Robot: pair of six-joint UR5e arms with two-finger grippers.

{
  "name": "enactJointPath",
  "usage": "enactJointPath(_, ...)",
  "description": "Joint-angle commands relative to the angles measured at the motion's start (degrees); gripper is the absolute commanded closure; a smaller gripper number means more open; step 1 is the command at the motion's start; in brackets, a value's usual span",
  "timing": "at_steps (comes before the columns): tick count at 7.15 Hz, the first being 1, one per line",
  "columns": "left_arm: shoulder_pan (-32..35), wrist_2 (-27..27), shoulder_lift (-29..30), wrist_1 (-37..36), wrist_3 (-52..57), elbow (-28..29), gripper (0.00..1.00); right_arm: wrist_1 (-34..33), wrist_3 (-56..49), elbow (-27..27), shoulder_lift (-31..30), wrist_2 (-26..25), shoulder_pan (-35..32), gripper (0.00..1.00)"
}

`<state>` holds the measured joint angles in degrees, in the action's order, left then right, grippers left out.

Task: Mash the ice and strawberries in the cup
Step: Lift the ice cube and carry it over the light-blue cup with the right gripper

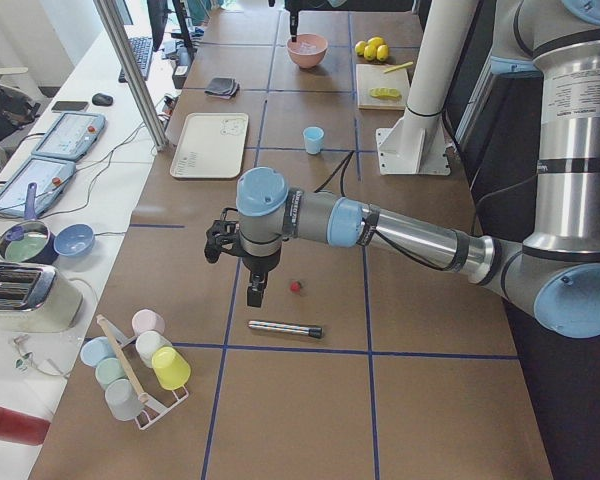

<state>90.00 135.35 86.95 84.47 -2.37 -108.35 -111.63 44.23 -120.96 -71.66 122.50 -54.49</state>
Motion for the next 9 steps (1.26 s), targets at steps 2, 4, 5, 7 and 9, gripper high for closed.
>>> enactJointPath(2,0.0,-0.1,0.0,0.0,0.0,0.6,0.0,-4.6,16.0,4.3,16.9,-5.4,15.4,1.0)
enactJointPath(4,-0.1,0.0,0.0,-0.1,-0.1,0.6,0.0,-4.3,23.2,11.9,26.0,-12.4,24.5,0.99)
enactJointPath(5,-0.1,0.0,0.0,-0.1,-0.1,0.6,0.0,-4.2,25.3,14.2,27.9,-13.3,26.9,1.0)
enactJointPath(7,-0.1,0.0,0.0,0.0,0.0,0.8,0.0,4.2,27.7,21.2,29.5,-15.2,28.6,1.0)
enactJointPath(9,-0.1,0.0,0.0,0.0,0.0,1.0,0.0,4.3,28.9,24.6,32.0,-15.2,29.0,1.0)
